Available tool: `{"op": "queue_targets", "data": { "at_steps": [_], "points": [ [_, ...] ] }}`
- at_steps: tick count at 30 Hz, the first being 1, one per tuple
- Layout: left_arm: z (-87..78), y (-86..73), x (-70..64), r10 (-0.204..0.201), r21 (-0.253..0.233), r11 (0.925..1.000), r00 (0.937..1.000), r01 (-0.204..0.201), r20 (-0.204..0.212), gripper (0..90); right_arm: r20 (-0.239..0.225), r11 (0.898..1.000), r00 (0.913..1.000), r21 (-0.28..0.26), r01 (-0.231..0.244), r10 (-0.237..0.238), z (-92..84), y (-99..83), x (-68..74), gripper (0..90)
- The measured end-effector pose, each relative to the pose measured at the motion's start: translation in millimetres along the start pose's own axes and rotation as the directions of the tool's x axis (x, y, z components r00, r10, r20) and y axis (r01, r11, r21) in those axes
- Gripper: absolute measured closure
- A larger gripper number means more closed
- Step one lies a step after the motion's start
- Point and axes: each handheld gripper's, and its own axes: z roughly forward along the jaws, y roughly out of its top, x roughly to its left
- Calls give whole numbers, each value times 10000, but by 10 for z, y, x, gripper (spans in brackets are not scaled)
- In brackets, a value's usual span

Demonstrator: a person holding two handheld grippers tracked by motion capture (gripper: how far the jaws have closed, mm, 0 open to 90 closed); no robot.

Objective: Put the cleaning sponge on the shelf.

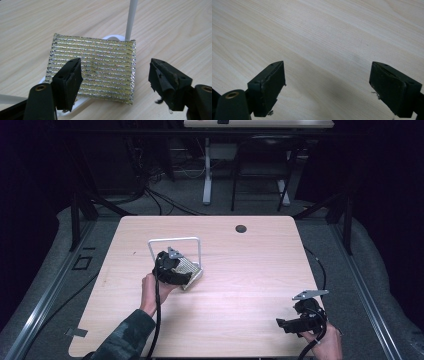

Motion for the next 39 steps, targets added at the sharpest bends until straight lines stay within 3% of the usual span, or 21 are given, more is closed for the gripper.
{"op": "queue_targets", "data": {
  "at_steps": [13, 22, 29, 34, 39],
  "points": [
    [-464, -100, 57, -206, -184, 9996, 9997, 209, 136, 126, 378, 9991, 9991, -377, 197, -183, -59, 14, 64, 127],
    [-767, -285, 76, -251, -198, 9995, 9997, 251, 12, 46, 457, 9984, 9988, -533, 191, -167, -91, 12, 80, 113],
    [-895, -480, 48, -305, -136, 9994, 9995, 304, -27, 3, 462, 9975, 9988, -681, 175, -144, -92, 7, 72, 112],
    [-898, -687, 66, -637, 83, 9979, 9980, 637, 9, 2, 357, 9980, 9994, -634, 46, -23, -81, 15, 55, 112],
    [-921, -851, 94, -883, 215, 9958, 9959, 888, -208, 2, 177, 9980, 9998, -630, -2, 13, -64, 20, 60, 115]
  ]
}}
